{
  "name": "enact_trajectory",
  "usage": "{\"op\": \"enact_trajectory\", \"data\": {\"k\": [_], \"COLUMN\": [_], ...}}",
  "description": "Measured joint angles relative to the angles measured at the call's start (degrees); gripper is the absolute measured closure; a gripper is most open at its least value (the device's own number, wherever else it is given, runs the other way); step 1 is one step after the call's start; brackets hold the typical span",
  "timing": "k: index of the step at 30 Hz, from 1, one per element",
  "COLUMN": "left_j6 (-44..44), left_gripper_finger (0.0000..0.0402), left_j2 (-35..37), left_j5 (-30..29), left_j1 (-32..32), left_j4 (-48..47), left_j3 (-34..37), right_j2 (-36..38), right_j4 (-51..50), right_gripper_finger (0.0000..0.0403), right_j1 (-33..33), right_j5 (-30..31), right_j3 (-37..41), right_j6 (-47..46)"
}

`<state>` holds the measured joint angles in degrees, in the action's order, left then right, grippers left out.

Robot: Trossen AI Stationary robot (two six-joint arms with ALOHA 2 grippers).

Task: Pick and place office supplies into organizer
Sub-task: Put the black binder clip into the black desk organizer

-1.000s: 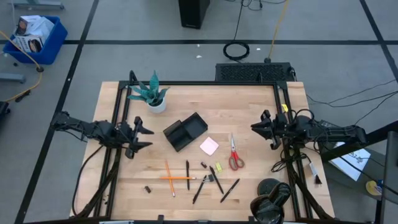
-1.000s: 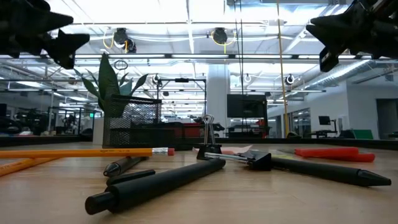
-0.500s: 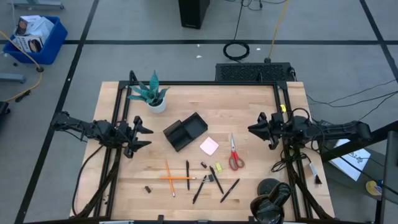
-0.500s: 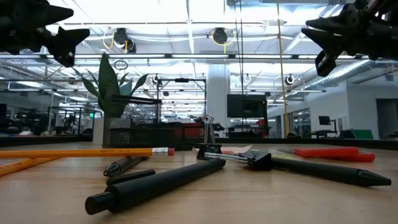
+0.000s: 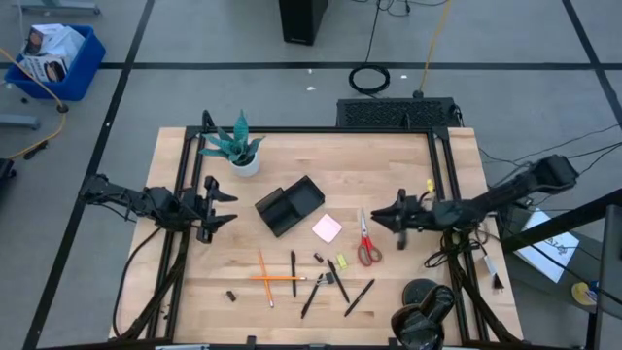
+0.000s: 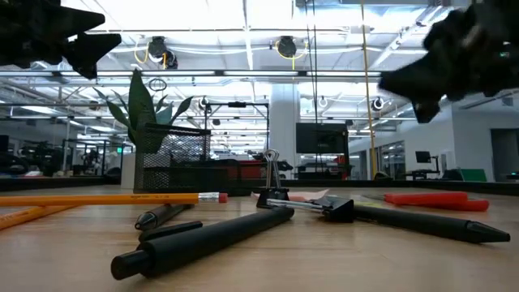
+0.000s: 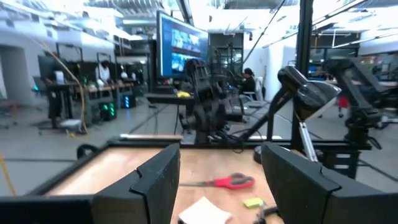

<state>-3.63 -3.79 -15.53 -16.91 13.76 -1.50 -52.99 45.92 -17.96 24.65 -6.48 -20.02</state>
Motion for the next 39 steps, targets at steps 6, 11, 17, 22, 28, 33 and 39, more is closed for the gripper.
{"op": "enact_trajectory", "data": {"k": [6,11,17,22,28,33,39], "left_j6": [-2.0,-1.9,-0.8,-0.7,-0.6,-0.3,-0.2], "left_gripper_finger": [0.0172,0.0172,0.0172,0.0172,0.0172,0.0172,0.0172], "left_j2": [0.0,0.0,0.0,0.0,0.0,0.0,0.0], "left_j5": [-0.1,-0.1,-0.2,-1.2,-1.5,-1.5,-1.6], "left_j1": [0.0,0.0,0.0,0.0,0.0,0.0,0.0], "left_j4": [1.3,1.1,1.1,1.1,1.1,1.0,0.9], "left_j3": [0.0,0.0,0.0,0.0,0.0,0.0,0.0], "right_j2": [-16.8,-28.9,-40.4,-47.2,-51.6,-53.7,-57.0], "right_j4": [0.0,-1.0,-11.0,-12.0,-10.9,-10.7,-10.2], "right_gripper_finger": [0.0372,0.0389,0.0378,0.0322,0.0250,0.0222,0.0219], "right_j1": [-2.1,-5.4,-10.1,-12.1,-12.5,-11.9,-10.9], "right_j5": [3.8,2.2,3.8,10.1,14.2,14.3,14.2], "right_j3": [-12.5,-25.2,-38.7,-42.9,-43.0,-43.0,-43.0], "right_j6": [4.1,7.7,11.6,14.7,12.7,8.5,6.6]}}
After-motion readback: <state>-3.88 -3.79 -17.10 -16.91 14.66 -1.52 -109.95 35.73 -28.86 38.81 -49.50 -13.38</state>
